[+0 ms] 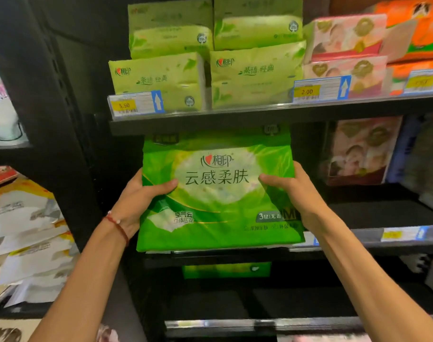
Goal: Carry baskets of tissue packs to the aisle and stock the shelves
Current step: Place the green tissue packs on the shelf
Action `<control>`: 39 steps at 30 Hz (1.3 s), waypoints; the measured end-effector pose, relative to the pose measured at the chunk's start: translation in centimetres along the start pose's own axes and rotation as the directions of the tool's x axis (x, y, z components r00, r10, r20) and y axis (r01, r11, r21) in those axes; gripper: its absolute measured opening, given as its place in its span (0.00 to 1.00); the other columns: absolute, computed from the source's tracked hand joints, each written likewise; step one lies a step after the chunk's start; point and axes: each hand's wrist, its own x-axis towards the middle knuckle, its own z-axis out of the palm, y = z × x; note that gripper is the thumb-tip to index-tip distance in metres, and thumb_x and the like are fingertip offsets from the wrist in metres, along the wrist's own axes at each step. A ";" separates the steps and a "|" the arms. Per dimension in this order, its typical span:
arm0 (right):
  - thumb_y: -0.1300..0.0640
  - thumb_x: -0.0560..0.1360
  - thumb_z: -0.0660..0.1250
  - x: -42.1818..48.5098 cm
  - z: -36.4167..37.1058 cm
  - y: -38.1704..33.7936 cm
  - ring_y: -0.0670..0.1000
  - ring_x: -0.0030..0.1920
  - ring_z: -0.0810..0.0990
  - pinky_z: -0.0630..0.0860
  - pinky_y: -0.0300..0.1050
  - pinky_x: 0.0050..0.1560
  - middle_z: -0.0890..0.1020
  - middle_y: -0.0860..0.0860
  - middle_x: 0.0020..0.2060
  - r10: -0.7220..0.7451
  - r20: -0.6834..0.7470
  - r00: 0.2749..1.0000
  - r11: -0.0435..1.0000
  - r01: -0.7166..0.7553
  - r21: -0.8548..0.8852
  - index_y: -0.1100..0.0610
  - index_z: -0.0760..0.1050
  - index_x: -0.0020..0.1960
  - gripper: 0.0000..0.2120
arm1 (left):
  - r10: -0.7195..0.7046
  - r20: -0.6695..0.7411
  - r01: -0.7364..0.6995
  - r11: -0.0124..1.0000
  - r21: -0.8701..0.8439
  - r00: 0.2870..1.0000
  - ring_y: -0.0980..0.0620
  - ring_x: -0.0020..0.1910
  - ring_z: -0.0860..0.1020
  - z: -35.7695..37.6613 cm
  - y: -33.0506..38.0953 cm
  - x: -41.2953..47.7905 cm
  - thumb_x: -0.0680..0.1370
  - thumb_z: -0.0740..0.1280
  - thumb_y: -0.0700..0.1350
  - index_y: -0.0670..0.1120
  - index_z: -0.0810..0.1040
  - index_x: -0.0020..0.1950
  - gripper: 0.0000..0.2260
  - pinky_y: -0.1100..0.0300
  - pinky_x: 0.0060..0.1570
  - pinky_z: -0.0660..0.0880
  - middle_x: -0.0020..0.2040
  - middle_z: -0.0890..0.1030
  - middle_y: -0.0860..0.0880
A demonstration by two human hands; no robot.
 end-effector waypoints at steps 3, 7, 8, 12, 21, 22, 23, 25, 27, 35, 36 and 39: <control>0.55 0.69 0.79 -0.3 -1.0 0.9 0.49 0.51 0.88 0.82 0.37 0.44 0.88 0.49 0.55 -0.057 0.055 0.997 0.998 0.058 -0.015 0.52 0.77 0.67 0.28 | 0.027 -0.054 -0.025 0.999 0.033 0.998 0.46 0.51 0.86 0.0 -1.1 0.6 0.68 0.78 0.42 0.45 0.79 0.63 0.24 0.55 0.43 0.84 0.54 0.87 0.46; 0.54 0.71 0.78 -0.9 -1.2 1.6 0.48 0.55 0.87 0.81 0.38 0.50 0.88 0.47 0.56 -0.124 0.086 0.988 0.991 0.127 -0.030 0.51 0.77 0.68 0.27 | 0.062 -0.138 -0.052 0.996 0.071 0.988 0.47 0.48 0.87 -0.2 -1.8 0.6 0.69 0.79 0.44 0.45 0.77 0.63 0.24 0.53 0.45 0.84 0.52 0.87 0.47; 0.52 0.71 0.78 -0.8 -1.1 1.7 0.47 0.56 0.87 0.81 0.39 0.53 0.88 0.47 0.57 -0.130 0.067 0.989 0.991 0.132 -0.034 0.51 0.77 0.69 0.28 | 0.063 -0.140 -0.052 0.995 0.080 0.988 0.47 0.48 0.87 -0.2 -1.8 0.5 0.69 0.79 0.44 0.45 0.78 0.62 0.23 0.54 0.44 0.84 0.51 0.87 0.47; 0.49 0.69 0.81 -1.2 -0.9 2.4 0.48 0.56 0.87 0.80 0.45 0.58 0.87 0.47 0.57 -0.105 -0.006 0.994 0.994 0.105 -0.002 0.52 0.75 0.70 0.32 | 0.035 -0.136 -0.023 0.995 0.093 0.990 0.47 0.48 0.87 -0.5 -1.7 -0.1 0.72 0.78 0.44 0.45 0.79 0.62 0.20 0.56 0.42 0.84 0.51 0.87 0.47; 0.63 0.71 0.80 0.1 -0.8 2.5 0.58 0.56 0.88 0.81 0.59 0.61 0.88 0.53 0.55 -0.016 0.107 0.994 1.000 0.016 0.004 0.53 0.79 0.65 0.25 | -0.017 -0.118 0.038 0.983 0.178 0.993 0.52 0.42 0.87 -0.6 -0.2 1.5 0.71 0.79 0.46 0.47 0.80 0.60 0.20 0.60 0.34 0.82 0.47 0.88 0.49; 0.64 0.69 0.80 0.5 -0.9 2.3 0.59 0.56 0.88 0.82 0.60 0.60 0.88 0.54 0.55 -0.010 0.109 0.994 1.000 0.008 0.019 0.55 0.78 0.65 0.27 | -0.015 -0.110 0.036 0.982 0.186 0.994 0.52 0.41 0.87 -0.7 0.3 2.0 0.70 0.80 0.46 0.46 0.80 0.60 0.21 0.60 0.33 0.81 0.47 0.88 0.49; 0.64 0.66 0.82 1.1 -1.0 2.1 0.60 0.55 0.88 0.83 0.61 0.59 0.88 0.55 0.55 -0.006 0.107 0.994 1.000 0.003 0.030 0.57 0.77 0.66 0.30 | -0.022 -0.092 0.039 0.981 0.188 0.996 0.52 0.41 0.87 -0.7 0.7 2.5 0.69 0.80 0.45 0.45 0.80 0.60 0.21 0.60 0.33 0.81 0.46 0.88 0.48; 0.62 0.63 0.83 2.2 -1.0 1.7 0.60 0.55 0.88 0.83 0.61 0.59 0.88 0.57 0.55 -0.006 0.111 0.994 0.999 0.003 0.033 0.60 0.76 0.67 0.35 | -0.056 -0.033 0.061 0.980 0.191 0.998 0.50 0.41 0.87 -0.8 0.8 3.4 0.65 0.80 0.43 0.43 0.81 0.58 0.23 0.59 0.35 0.82 0.47 0.88 0.45; 0.63 0.67 0.82 3.2 -0.9 1.8 0.60 0.56 0.87 0.82 0.63 0.62 0.88 0.57 0.56 -0.011 0.132 0.991 1.000 0.009 0.019 0.59 0.76 0.68 0.32 | -0.070 -0.010 0.071 0.983 0.170 0.998 0.47 0.44 0.87 -1.0 0.1 4.2 0.62 0.80 0.41 0.40 0.83 0.57 0.23 0.57 0.39 0.83 0.49 0.87 0.42; 0.66 0.74 0.77 6.6 -0.3 4.0 0.50 0.52 0.89 0.86 0.45 0.49 0.89 0.51 0.54 -0.065 0.124 0.990 0.993 0.077 -0.089 0.51 0.72 0.75 0.32 | 0.087 -0.136 -0.083 0.996 0.037 0.987 0.49 0.45 0.87 -1.2 -4.5 7.8 0.69 0.77 0.31 0.47 0.78 0.61 0.25 0.58 0.38 0.83 0.51 0.86 0.46; 0.66 0.74 0.78 7.1 -0.2 4.5 0.49 0.51 0.89 0.85 0.42 0.47 0.88 0.50 0.55 -0.072 0.121 0.990 0.992 0.084 -0.098 0.49 0.71 0.75 0.34 | 0.104 -0.134 -0.098 0.994 0.052 0.985 0.51 0.44 0.87 -1.1 -4.9 8.1 0.69 0.77 0.31 0.49 0.79 0.59 0.23 0.59 0.37 0.82 0.50 0.87 0.47; 0.59 0.70 0.82 8.3 0.4 6.1 0.50 0.62 0.84 0.84 0.50 0.59 0.81 0.53 0.67 -0.115 0.079 0.990 0.973 0.128 -0.190 0.44 0.69 0.78 0.41 | 0.136 -0.157 -0.124 0.989 0.083 0.978 0.55 0.44 0.86 -1.0 -6.5 9.2 0.69 0.77 0.31 0.50 0.78 0.63 0.26 0.61 0.37 0.82 0.50 0.86 0.50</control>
